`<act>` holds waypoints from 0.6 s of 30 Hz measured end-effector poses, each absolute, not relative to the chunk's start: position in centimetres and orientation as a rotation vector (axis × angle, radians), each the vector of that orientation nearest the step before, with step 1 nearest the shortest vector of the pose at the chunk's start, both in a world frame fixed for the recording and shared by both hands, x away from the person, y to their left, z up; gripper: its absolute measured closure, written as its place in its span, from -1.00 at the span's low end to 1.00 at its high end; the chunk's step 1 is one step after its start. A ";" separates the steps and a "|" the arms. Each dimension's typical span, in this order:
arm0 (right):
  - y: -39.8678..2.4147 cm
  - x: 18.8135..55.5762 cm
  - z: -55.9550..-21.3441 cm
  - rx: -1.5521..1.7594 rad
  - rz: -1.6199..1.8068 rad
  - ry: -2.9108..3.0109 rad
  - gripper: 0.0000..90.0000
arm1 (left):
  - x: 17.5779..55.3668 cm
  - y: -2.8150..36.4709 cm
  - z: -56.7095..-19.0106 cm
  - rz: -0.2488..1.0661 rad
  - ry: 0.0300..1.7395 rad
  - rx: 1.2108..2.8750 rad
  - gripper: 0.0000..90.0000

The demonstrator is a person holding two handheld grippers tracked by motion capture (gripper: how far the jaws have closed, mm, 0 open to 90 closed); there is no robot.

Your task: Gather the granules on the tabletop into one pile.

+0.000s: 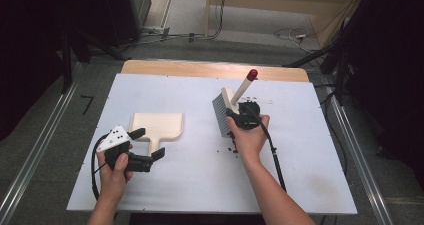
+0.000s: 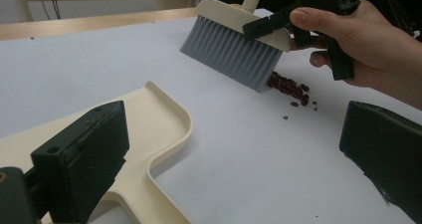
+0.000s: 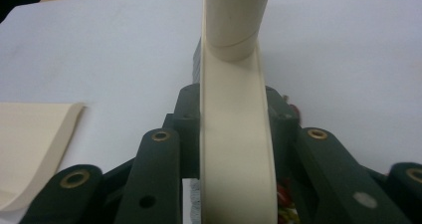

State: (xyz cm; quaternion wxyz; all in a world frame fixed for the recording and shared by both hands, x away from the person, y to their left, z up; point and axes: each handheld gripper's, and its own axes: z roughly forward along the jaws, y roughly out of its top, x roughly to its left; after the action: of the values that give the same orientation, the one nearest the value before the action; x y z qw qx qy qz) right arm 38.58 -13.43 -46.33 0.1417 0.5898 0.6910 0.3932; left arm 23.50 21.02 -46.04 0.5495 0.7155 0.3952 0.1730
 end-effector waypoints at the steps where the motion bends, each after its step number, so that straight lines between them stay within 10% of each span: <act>1: -13.9 38.5 -46.3 1.707 1.138 1.985 0.46 | 23.5 21.0 -46.0 0.411 0.936 1.699 -1.00; 9: -16.5 38.5 -45.3 1.640 1.367 2.024 0.46 | 23.6 20.7 -46.1 0.411 0.930 1.712 -1.00; 18: -20.1 36.1 -41.5 0.831 1.302 2.503 0.46 | 23.6 20.9 -46.2 0.413 0.943 1.705 -1.00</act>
State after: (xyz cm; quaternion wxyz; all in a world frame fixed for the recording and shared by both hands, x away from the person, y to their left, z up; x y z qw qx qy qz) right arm 36.09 -20.11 -41.45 0.1001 0.2813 0.8467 0.4405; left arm 23.56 20.94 -46.17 0.5438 0.7183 0.3975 0.1740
